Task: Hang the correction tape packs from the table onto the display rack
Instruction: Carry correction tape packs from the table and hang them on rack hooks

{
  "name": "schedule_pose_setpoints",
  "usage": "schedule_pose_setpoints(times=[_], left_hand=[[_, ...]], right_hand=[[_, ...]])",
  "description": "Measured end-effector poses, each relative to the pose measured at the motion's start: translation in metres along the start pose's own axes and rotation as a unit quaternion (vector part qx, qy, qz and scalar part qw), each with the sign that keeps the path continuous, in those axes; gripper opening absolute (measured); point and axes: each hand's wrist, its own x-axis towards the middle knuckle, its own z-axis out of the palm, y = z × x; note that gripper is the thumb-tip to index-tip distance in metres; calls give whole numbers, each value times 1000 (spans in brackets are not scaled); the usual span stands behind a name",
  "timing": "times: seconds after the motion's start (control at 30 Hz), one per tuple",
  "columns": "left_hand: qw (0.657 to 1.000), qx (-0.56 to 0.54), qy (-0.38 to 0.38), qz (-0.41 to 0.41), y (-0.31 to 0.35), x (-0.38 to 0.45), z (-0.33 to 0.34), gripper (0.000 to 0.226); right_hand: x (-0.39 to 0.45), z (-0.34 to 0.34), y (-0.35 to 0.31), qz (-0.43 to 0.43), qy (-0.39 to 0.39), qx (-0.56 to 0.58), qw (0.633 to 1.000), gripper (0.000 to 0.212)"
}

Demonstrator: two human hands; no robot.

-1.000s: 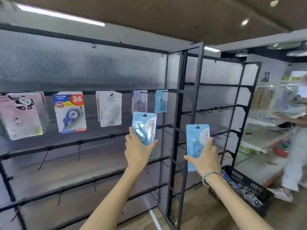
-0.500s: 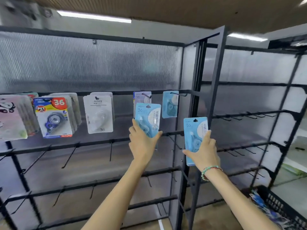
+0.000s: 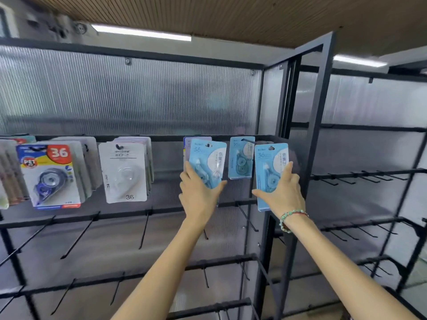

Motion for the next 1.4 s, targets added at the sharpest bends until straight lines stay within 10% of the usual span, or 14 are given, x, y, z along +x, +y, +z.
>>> schedule_pose_setpoints(times=[1.4], left_hand=[[993, -28, 86, -78, -26, 96, 94, 119]], right_hand=[[143, 115, -3, -15, -43, 53, 998, 120]])
